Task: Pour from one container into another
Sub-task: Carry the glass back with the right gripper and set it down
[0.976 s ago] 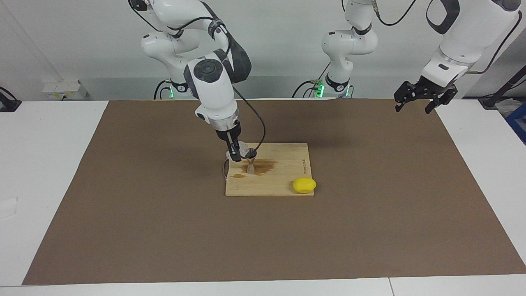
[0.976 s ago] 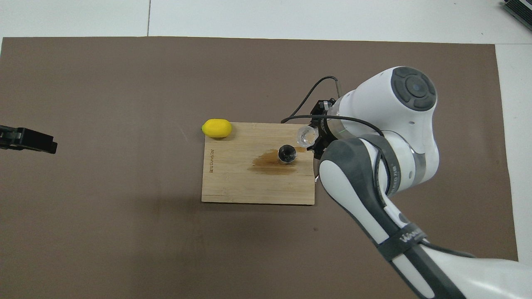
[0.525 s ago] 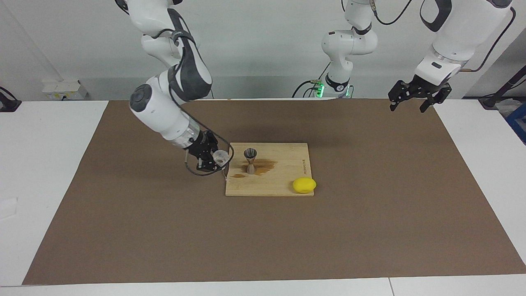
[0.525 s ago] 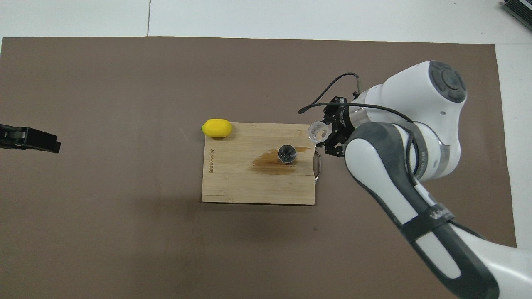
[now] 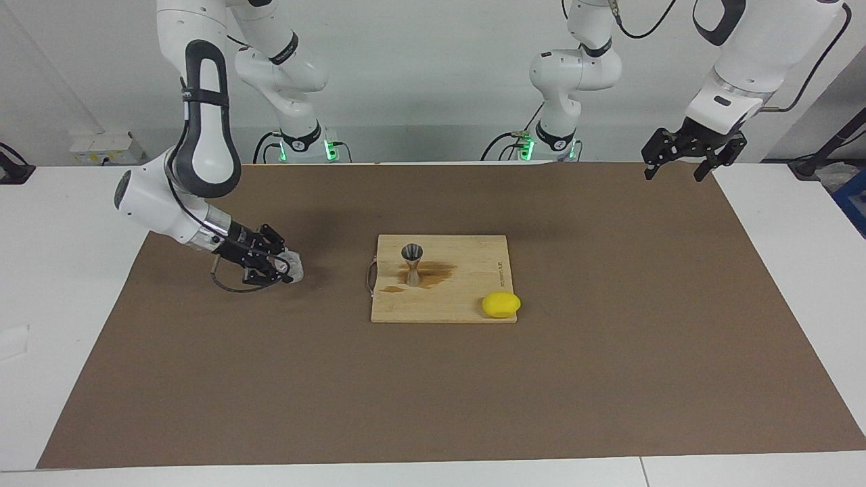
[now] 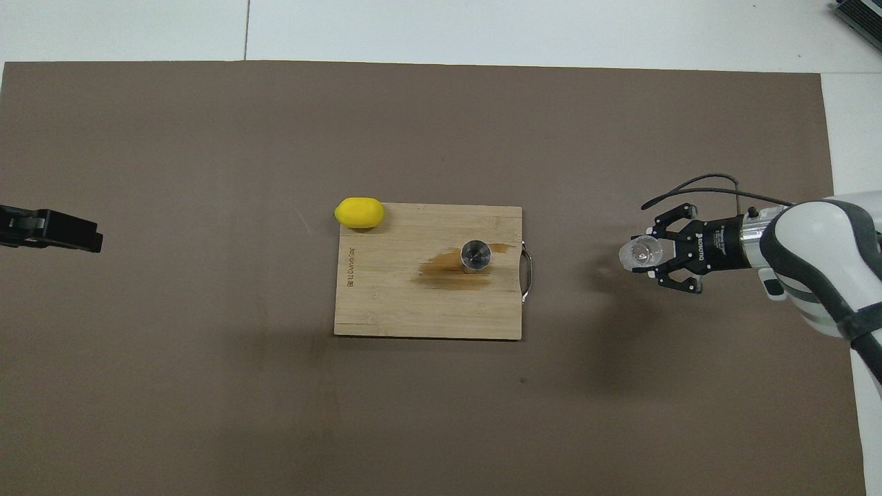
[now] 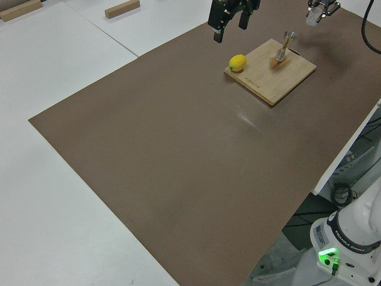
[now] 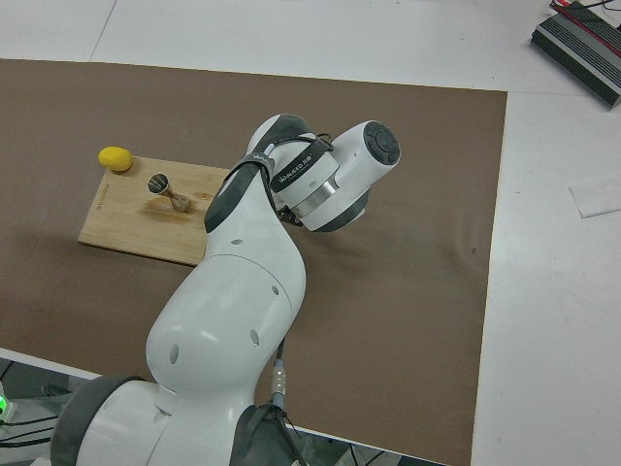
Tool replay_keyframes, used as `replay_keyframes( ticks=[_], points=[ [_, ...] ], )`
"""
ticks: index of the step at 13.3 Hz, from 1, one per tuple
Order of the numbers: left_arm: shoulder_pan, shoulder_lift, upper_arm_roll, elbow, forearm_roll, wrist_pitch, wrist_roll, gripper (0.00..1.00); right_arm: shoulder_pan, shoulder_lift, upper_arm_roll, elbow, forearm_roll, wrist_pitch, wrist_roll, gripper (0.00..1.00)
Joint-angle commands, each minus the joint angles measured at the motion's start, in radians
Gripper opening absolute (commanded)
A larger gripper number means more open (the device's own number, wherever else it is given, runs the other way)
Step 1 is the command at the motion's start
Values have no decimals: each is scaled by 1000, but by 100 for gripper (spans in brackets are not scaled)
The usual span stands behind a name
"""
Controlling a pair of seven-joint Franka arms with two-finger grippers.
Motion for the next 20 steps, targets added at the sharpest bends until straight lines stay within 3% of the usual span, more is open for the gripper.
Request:
replay_keyframes(
  ticks=[1,4,5,6,7,13,17,20],
  points=[
    [1,-11,0,-3,18,-14,-3,100,-69,45,15,-27,62,12,-164,27],
    [3,-11,0,-6,18,-6,-4,100,-111,76,15,-39,63,14,-249,35],
    [3,-11,1,-6,18,-7,-4,100,-113,74,15,-48,63,29,-248,55],
    [3,-11,1,-8,18,-7,-4,100,-113,74,12,-51,63,37,-249,92],
    [3,-13,1,-8,18,-9,-4,100,-122,73,10,-51,63,49,-246,97],
    [4,-13,3,-9,18,-6,-4,100,-163,-14,3,-51,11,48,-239,100],
    [4,-13,4,-9,18,-6,-4,100,-145,-131,10,-48,-174,37,-243,100],
    [4,-13,4,-9,18,-4,-4,100,-38,-209,12,-41,-367,37,-245,100]
  ],
)
